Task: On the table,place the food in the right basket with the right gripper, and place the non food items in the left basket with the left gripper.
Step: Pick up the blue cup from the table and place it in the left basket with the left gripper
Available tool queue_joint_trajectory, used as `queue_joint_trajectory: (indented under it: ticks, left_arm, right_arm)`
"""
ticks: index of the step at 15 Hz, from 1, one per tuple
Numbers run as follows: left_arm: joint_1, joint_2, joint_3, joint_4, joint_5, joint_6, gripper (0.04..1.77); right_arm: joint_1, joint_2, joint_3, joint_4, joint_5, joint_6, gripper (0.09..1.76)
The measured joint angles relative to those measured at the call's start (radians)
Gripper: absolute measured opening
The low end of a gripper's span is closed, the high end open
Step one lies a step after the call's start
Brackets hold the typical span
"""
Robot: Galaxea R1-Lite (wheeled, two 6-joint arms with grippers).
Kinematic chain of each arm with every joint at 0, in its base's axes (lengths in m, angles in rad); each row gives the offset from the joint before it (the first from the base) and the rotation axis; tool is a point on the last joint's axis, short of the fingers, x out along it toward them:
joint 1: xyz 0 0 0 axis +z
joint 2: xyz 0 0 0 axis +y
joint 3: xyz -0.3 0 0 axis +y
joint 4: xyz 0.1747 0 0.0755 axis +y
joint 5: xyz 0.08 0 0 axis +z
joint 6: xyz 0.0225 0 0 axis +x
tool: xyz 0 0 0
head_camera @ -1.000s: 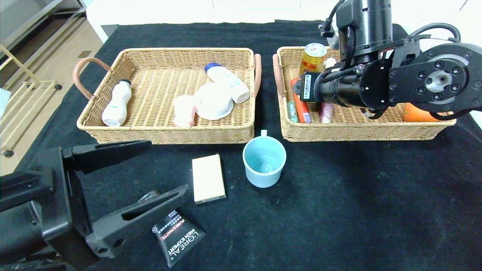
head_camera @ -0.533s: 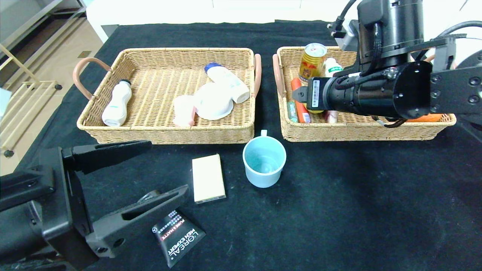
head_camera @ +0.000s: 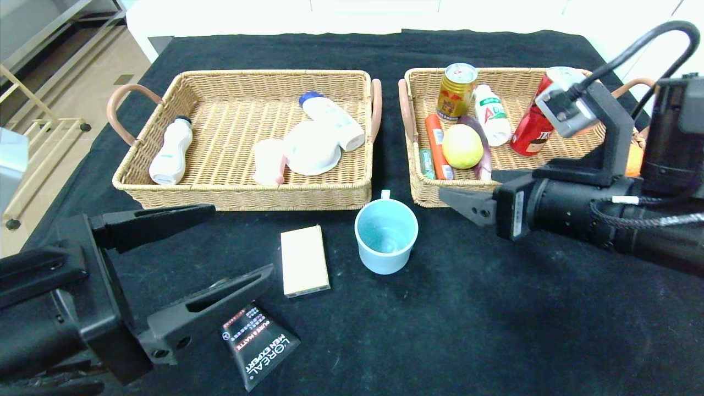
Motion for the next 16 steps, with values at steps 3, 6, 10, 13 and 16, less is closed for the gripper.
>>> queue_joint_trajectory:
  ticks: [3, 6, 10, 13, 16]
  left_arm:
    - [-0.002, -0.002, -0.002, 0.000, 0.004, 0.006, 1.72]
    - [-0.003, -0.004, -0.003, 0.000, 0.021, 0.010, 1.72]
    - [-0.005, -0.007, -0.005, 0.000, 0.041, 0.012, 1.72]
    - [-0.043, -0.001, -0.006, 0.001, 0.103, 0.012, 1.72]
    - [-0.060, 0.030, -0.049, 0.017, 0.138, 0.025, 1.72]
  right_arm:
    - [-0.067, -0.094, 0.139, -0.043, 0.165, -0.084, 1.69]
    - [-0.101, -0.150, 0.229, -0.145, 0.233, -0.103, 1.69]
    - [-0.166, -0.186, 0.379, -0.308, 0.309, -0.116, 1.70]
    - [-0.220, -0.199, 0.473, -0.426, 0.358, -0.110, 1.70]
    - [-0.230, -0.202, 0.500, -0.445, 0.360, -0.108, 1.70]
